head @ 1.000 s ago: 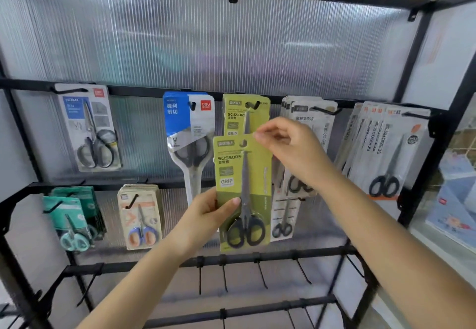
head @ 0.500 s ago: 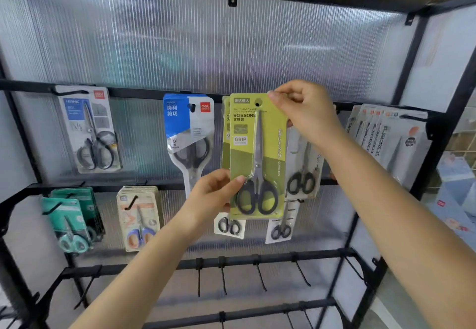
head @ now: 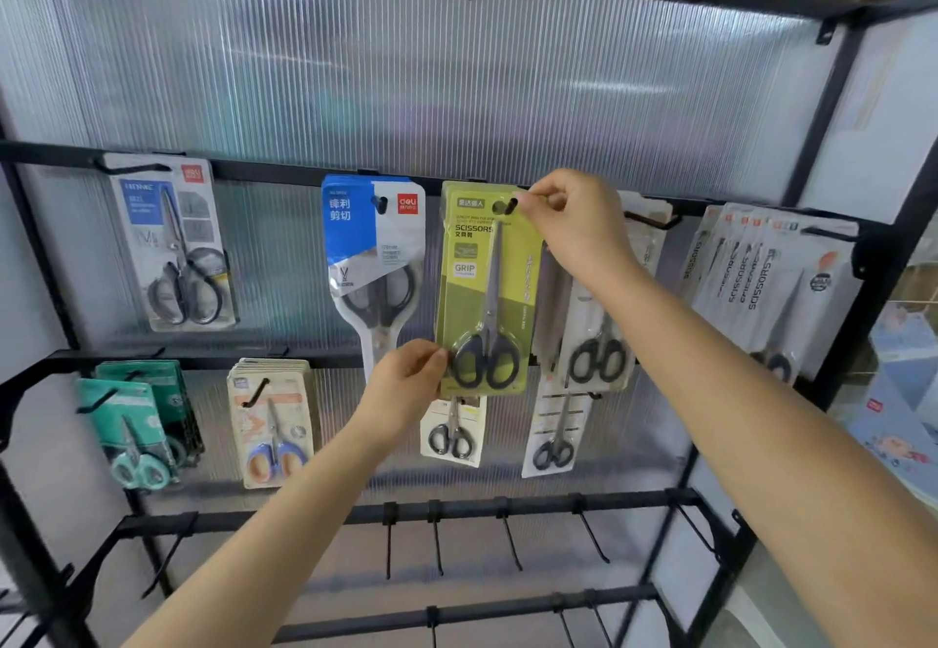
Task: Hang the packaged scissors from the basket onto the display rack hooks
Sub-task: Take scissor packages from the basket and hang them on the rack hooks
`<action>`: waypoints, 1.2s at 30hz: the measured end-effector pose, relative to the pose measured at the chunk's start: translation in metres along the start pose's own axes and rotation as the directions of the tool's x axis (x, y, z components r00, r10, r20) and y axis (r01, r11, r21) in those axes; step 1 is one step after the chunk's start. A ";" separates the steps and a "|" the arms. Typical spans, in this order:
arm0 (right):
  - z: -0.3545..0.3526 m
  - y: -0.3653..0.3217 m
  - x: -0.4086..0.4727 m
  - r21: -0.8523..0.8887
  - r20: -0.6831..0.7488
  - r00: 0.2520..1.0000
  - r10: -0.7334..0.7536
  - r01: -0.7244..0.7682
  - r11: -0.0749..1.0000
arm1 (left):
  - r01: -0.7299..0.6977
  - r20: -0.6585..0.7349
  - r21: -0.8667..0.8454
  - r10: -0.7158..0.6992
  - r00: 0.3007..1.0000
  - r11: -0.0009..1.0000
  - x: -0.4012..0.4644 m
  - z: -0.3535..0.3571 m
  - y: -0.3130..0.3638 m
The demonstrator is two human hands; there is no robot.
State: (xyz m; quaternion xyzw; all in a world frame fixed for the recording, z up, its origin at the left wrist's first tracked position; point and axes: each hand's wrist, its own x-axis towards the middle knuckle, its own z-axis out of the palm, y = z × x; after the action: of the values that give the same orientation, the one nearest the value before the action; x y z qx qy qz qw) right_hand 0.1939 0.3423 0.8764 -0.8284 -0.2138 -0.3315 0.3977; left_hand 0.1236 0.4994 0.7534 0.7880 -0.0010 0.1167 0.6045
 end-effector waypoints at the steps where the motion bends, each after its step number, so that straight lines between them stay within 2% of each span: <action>1: 0.002 0.001 0.001 -0.030 -0.008 1.000 -0.018 0.018 0.999 | -0.006 -0.014 0.044 0.007 1.000 0.999 0.001 0.000 -0.001; 8: 0.009 0.004 0.001 -0.129 -0.059 0.994 -0.090 0.082 0.988 | -0.058 -0.114 0.229 0.085 0.990 0.972 0.013 0.002 -0.003; 11: 0.009 0.005 -0.002 -0.141 -0.049 0.996 -0.080 0.073 0.987 | -0.056 -0.154 0.322 0.111 0.982 0.945 0.017 0.003 -0.005; 16: 0.001 0.010 -0.017 -0.238 -0.033 0.989 -0.143 0.131 0.962 | -0.068 -0.195 0.415 0.162 0.967 0.907 0.010 0.005 -0.002; 18: -0.003 0.011 -0.028 -0.255 -0.059 0.984 -0.165 0.145 0.956 | -0.116 -0.217 0.506 0.256 0.942 0.855 0.000 0.005 -0.001; 19: -0.004 0.011 -0.034 -0.254 -0.073 0.980 -0.186 0.162 0.953 | -0.187 -0.215 0.578 0.369 0.904 0.795 -0.005 0.006 -0.002; 20: -0.004 0.013 -0.042 -0.258 -0.083 0.974 -0.211 0.183 0.949 | -0.283 -0.167 0.653 0.498 0.851 0.703 -0.011 0.008 -0.004; 22: -0.004 0.018 -0.065 -0.280 -0.069 0.973 -0.222 0.194 0.940 | -0.483 0.034 0.724 0.674 0.738 0.492 -0.023 0.017 -0.008; 24: -0.001 0.021 -0.088 -0.307 -0.019 0.980 -0.198 0.183 0.934 | -0.602 0.205 0.714 0.716 0.668 0.357 -0.029 0.028 -0.015; 27: -0.002 0.031 -0.137 -0.411 0.090 0.993 -0.071 0.102 0.906 | -0.639 0.380 0.681 0.573 0.726 0.358 -0.041 0.049 -0.020; 29: -0.009 0.038 -0.171 -0.490 0.115 0.992 0.053 0.010 0.871 | -0.618 0.426 0.686 0.477 0.769 0.383 -0.054 0.063 -0.025; 31: -0.017 0.043 -0.213 -0.570 0.097 0.972 0.212 -0.120 0.812 | -0.628 0.510 0.709 0.382 0.771 0.321 -0.071 0.076 -0.034; 36: -0.042 0.036 -0.332 -0.685 -0.003 0.869 0.494 -0.362 0.632 | -0.797 0.750 0.573 0.269 0.604 0.192 -0.136 0.104 -0.059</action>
State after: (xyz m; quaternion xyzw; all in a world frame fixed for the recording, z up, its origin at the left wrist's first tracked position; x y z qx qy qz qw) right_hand -0.0284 0.2578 0.6385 -0.9680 0.0865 -0.2023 0.1209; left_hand 0.0183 0.3971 0.6464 0.9182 -0.3813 0.1064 -0.0123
